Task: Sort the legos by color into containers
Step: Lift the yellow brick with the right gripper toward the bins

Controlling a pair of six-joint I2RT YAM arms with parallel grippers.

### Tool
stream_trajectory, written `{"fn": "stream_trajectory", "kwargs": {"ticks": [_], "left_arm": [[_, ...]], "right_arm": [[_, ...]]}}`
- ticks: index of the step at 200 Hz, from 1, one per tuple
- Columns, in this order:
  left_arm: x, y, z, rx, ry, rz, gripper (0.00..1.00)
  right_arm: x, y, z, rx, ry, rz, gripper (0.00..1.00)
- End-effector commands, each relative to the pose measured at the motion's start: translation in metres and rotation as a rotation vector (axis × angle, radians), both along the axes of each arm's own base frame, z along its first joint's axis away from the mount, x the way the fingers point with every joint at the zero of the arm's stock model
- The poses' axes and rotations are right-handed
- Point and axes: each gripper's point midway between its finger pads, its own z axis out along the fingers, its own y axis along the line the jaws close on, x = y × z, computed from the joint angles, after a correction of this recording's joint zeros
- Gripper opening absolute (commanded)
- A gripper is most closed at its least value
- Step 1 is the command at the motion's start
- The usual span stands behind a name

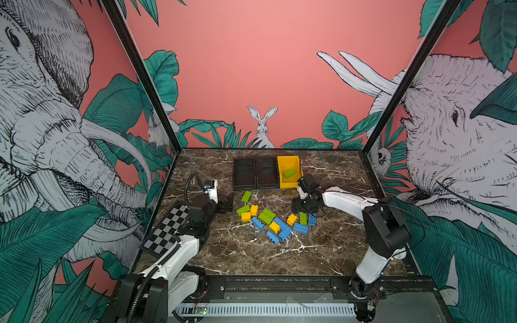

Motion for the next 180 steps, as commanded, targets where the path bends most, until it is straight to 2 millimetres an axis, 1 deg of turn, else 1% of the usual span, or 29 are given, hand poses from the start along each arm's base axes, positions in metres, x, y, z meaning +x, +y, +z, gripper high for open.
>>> {"fn": "stream_trajectory", "kwargs": {"ticks": [1, 24, 53, 62, 72, 91, 106, 107, 113, 153, 180], "left_arm": [[0.0, -0.001, 0.007, -0.002, -0.018, -0.003, 0.99], [0.0, 0.001, 0.006, 0.001, -0.02, 0.004, 0.99], [0.001, 0.001, 0.006, 0.003, -0.019, 0.004, 0.99], [0.0, 0.001, 0.005, 0.005, -0.017, 0.004, 0.99], [0.0, 0.001, 0.006, 0.005, -0.018, 0.006, 0.99], [0.0, 0.001, 0.006, 0.006, -0.021, 0.003, 0.99], [-0.001, -0.001, 0.009, -0.001, -0.031, -0.007, 0.99], [-0.001, -0.001, 0.009, -0.002, -0.032, -0.008, 0.99], [-0.001, -0.001, 0.01, -0.004, -0.036, -0.011, 0.99], [-0.002, -0.001, 0.012, -0.008, -0.039, -0.01, 0.99], [-0.003, -0.001, 0.014, -0.007, -0.043, -0.011, 0.99]], "right_arm": [[0.006, 0.015, -0.006, 0.047, 0.004, -0.003, 0.72], [0.015, 0.017, -0.011, 0.026, -0.016, 0.01, 0.71], [0.031, 0.022, -0.012, -0.013, -0.045, 0.038, 0.7], [0.035, 0.027, -0.013, -0.011, -0.046, 0.048, 0.68], [0.037, 0.032, -0.015, -0.014, -0.039, 0.063, 0.64], [0.037, 0.037, -0.017, -0.045, -0.039, 0.09, 0.61], [0.032, 0.034, -0.022, -0.083, -0.024, 0.097, 0.57], [0.038, 0.038, -0.015, -0.076, -0.043, 0.097, 0.57], [0.04, 0.039, -0.013, -0.084, -0.05, 0.099, 0.56], [0.034, 0.026, -0.014, -0.178, -0.044, 0.111, 0.5], [0.032, 0.026, -0.017, -0.185, -0.045, 0.124, 0.44]]}}
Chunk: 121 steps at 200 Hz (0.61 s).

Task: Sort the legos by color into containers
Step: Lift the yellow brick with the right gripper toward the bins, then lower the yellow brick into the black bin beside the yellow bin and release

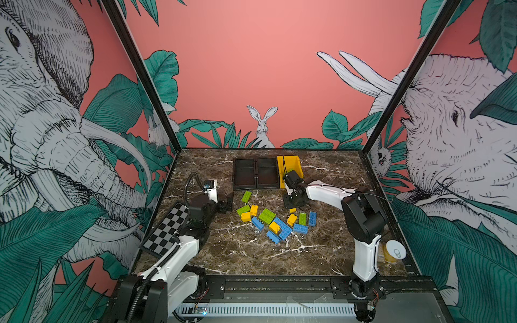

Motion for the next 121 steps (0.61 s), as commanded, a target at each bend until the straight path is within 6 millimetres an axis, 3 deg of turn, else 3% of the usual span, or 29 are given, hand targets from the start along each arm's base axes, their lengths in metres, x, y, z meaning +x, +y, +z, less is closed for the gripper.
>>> {"fn": "stream_trajectory", "kwargs": {"ticks": [1, 32, 54, 100, 121], "left_arm": [[-0.002, -0.001, 0.008, -0.003, -0.026, -0.01, 0.99], [-0.002, -0.001, 0.008, -0.004, -0.025, -0.008, 0.99], [-0.002, -0.001, 0.009, -0.003, -0.027, -0.006, 0.99], [-0.003, 0.001, 0.011, -0.002, -0.039, 0.001, 0.99], [-0.003, 0.001, 0.01, -0.008, -0.039, 0.004, 0.99]], "right_arm": [[-0.004, -0.008, -0.004, -0.059, 0.006, 0.014, 0.43], [0.0, -0.003, 0.001, -0.037, -0.015, 0.02, 0.34], [0.009, 0.003, 0.02, -0.003, -0.07, 0.03, 0.27], [0.041, 0.028, 0.104, 0.107, -0.244, 0.075, 0.2], [0.061, 0.045, 0.129, 0.152, -0.31, 0.094, 0.19]]}}
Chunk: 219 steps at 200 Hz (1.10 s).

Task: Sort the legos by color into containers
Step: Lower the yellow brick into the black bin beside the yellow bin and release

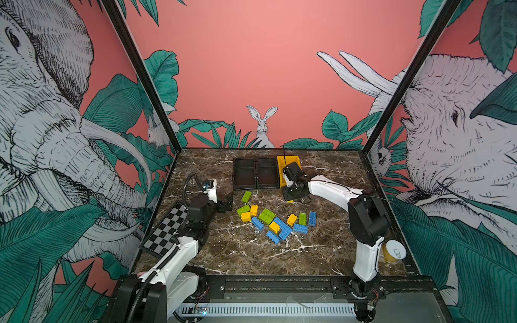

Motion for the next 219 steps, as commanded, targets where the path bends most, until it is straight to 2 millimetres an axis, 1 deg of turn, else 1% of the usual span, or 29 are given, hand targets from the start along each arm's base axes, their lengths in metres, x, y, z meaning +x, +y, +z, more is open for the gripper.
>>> {"fn": "stream_trajectory", "kwargs": {"ticks": [1, 22, 30, 32, 50, 81, 98, 118, 137, 158, 169, 177, 182, 184, 191, 219], "left_arm": [[-0.002, 0.001, 0.002, -0.003, -0.017, 0.002, 0.99], [-0.002, 0.001, 0.002, -0.002, -0.017, 0.001, 0.99], [-0.002, 0.001, 0.002, 0.0, -0.017, 0.002, 0.99], [-0.002, 0.001, 0.002, 0.0, -0.016, 0.003, 0.99], [-0.003, 0.002, 0.003, 0.002, -0.024, 0.009, 0.99], [-0.005, 0.004, 0.005, 0.004, -0.036, 0.014, 0.99], [-0.005, 0.005, 0.005, 0.009, -0.037, 0.018, 0.99], [-0.005, 0.005, 0.005, 0.007, -0.037, 0.018, 0.99], [-0.004, 0.004, 0.004, 0.004, -0.035, 0.015, 0.99], [-0.004, 0.003, 0.005, 0.004, -0.036, 0.012, 0.99], [-0.004, 0.004, 0.004, 0.008, -0.035, 0.016, 0.99], [-0.004, 0.005, 0.004, 0.009, -0.033, 0.019, 0.99], [-0.004, 0.005, 0.004, 0.008, -0.034, 0.02, 0.99], [-0.004, 0.005, 0.004, 0.007, -0.035, 0.018, 0.99], [-0.005, 0.004, 0.004, 0.006, -0.034, 0.014, 0.99], [-0.005, 0.003, 0.006, -0.008, -0.037, 0.011, 0.99]], "right_arm": [[0.025, 0.022, 0.058, 0.082, -0.142, 0.042, 0.19], [0.05, 0.042, 0.074, 0.125, -0.195, 0.055, 0.19], [0.058, 0.048, 0.075, 0.136, -0.21, 0.056, 0.19], [0.063, 0.051, 0.077, 0.144, -0.223, 0.056, 0.19], [0.085, 0.067, 0.082, 0.174, -0.268, 0.056, 0.19], [0.115, 0.091, 0.077, 0.217, -0.31, 0.065, 0.19], [0.127, 0.098, 0.065, 0.211, -0.31, 0.059, 0.19], [0.135, 0.106, 0.05, 0.207, -0.299, 0.061, 0.2], [0.139, 0.111, 0.036, 0.209, -0.281, 0.066, 0.2], [0.143, 0.112, 0.022, 0.189, -0.26, 0.062, 0.2], [0.143, 0.112, 0.019, 0.182, -0.252, 0.062, 0.22], [0.144, 0.112, 0.017, 0.177, -0.248, 0.062, 0.25], [0.144, 0.112, 0.016, 0.174, -0.247, 0.062, 0.29], [0.145, 0.112, 0.015, 0.17, -0.247, 0.061, 0.33], [0.145, 0.112, 0.016, 0.168, -0.247, 0.063, 0.37], [0.143, 0.11, 0.025, 0.155, -0.249, 0.076, 0.49]]}}
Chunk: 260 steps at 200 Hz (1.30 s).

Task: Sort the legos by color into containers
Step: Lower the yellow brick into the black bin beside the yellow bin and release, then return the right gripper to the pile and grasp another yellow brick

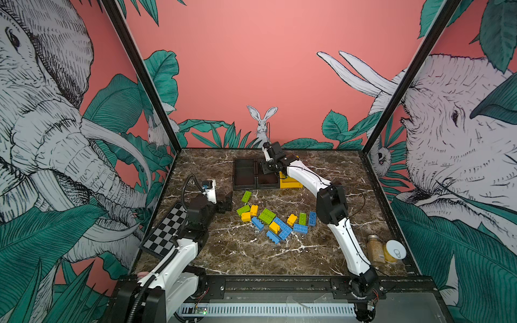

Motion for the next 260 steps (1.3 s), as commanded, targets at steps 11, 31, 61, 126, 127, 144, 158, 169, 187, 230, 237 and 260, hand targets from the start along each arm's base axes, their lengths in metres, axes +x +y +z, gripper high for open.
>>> {"fn": "stream_trajectory", "kwargs": {"ticks": [11, 31, 61, 126, 127, 144, 158, 169, 187, 230, 237, 260], "left_arm": [[-0.002, -0.002, 0.001, -0.012, -0.02, -0.011, 0.99], [0.0, -0.001, -0.003, -0.004, -0.006, -0.003, 0.99], [-0.002, -0.004, 0.003, -0.01, -0.015, -0.025, 0.99], [-0.005, 0.003, 0.007, 0.007, -0.041, 0.005, 0.99], [-0.005, 0.003, 0.007, 0.007, -0.041, 0.005, 0.99], [-0.005, -0.002, 0.006, 0.0, -0.033, -0.016, 0.99], [-0.004, -0.004, 0.006, -0.01, -0.028, -0.028, 0.99], [-0.003, -0.005, 0.004, -0.014, -0.021, -0.031, 0.99], [-0.001, -0.008, 0.003, -0.017, -0.015, -0.043, 0.99], [-0.003, -0.006, 0.005, -0.013, -0.024, -0.036, 0.99], [-0.003, -0.006, 0.005, -0.012, -0.026, -0.035, 0.99], [-0.004, -0.007, 0.006, -0.014, -0.029, -0.042, 0.99]], "right_arm": [[-0.007, 0.002, 0.019, -0.023, -0.007, 0.042, 0.53], [-0.021, -0.005, 0.035, -0.056, 0.002, 0.073, 0.58], [-0.064, -0.029, 0.064, -0.078, 0.019, 0.11, 0.63], [-0.21, -0.133, 0.035, -0.238, 0.324, 0.0, 0.7], [-0.21, -0.133, 0.035, -0.238, 0.324, 0.0, 0.7], [-0.239, -0.143, 0.026, -0.235, 0.353, -0.014, 0.7], [-0.255, -0.143, 0.022, -0.282, 0.336, 0.048, 0.71], [-0.275, -0.144, 0.006, -0.355, 0.37, 0.14, 0.72], [-0.289, -0.141, -0.003, -0.43, 0.377, 0.256, 0.73], [-0.291, -0.132, -0.027, -0.477, 0.367, 0.413, 0.73], [-0.288, -0.131, -0.031, -0.486, 0.356, 0.419, 0.73], [-0.278, -0.131, -0.039, -0.537, 0.35, 0.437, 0.72]]}}
